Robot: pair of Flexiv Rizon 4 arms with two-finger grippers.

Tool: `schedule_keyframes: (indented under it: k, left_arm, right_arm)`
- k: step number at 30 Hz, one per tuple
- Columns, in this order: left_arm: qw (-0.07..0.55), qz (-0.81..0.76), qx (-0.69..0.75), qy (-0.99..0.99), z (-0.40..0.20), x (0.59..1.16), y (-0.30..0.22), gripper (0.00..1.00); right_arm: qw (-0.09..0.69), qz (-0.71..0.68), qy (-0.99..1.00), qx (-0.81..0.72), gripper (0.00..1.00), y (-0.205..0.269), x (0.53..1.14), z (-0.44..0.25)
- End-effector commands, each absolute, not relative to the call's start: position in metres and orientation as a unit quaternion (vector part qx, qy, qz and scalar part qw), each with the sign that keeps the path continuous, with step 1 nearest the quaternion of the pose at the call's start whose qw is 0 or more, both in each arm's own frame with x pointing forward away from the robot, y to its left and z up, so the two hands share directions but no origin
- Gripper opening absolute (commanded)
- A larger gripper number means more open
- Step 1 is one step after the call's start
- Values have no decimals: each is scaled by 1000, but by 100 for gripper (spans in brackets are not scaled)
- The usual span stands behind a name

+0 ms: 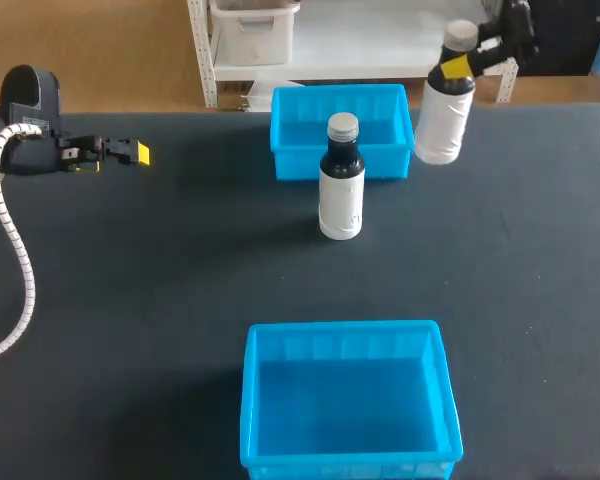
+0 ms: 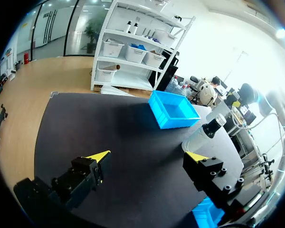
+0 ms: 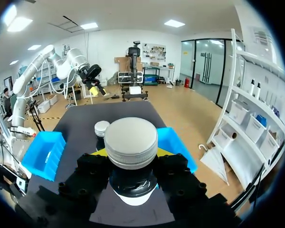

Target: Pick up the bottle, and place it in the far bin if it is heavy, or in the near bin if it is light.

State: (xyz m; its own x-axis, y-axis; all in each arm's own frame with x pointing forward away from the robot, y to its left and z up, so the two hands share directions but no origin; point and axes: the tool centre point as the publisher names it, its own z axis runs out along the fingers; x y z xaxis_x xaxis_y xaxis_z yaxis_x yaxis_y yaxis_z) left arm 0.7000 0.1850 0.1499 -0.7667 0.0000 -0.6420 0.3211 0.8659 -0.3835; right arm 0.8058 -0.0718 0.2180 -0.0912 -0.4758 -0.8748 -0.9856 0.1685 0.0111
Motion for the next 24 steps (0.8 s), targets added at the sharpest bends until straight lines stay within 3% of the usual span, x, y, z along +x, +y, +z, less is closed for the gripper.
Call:
schedule_keyframes:
  k: [1, 24]
  left_arm:
    - [330, -243, 88, 908, 150, 700, 185, 100]
    - [330, -243, 88, 908, 150, 700, 185, 100]
  right_arm:
    - [369, 339, 656, -564, 0, -55, 824, 225]
    - [359, 340, 644, -584, 0, 12, 883, 218]
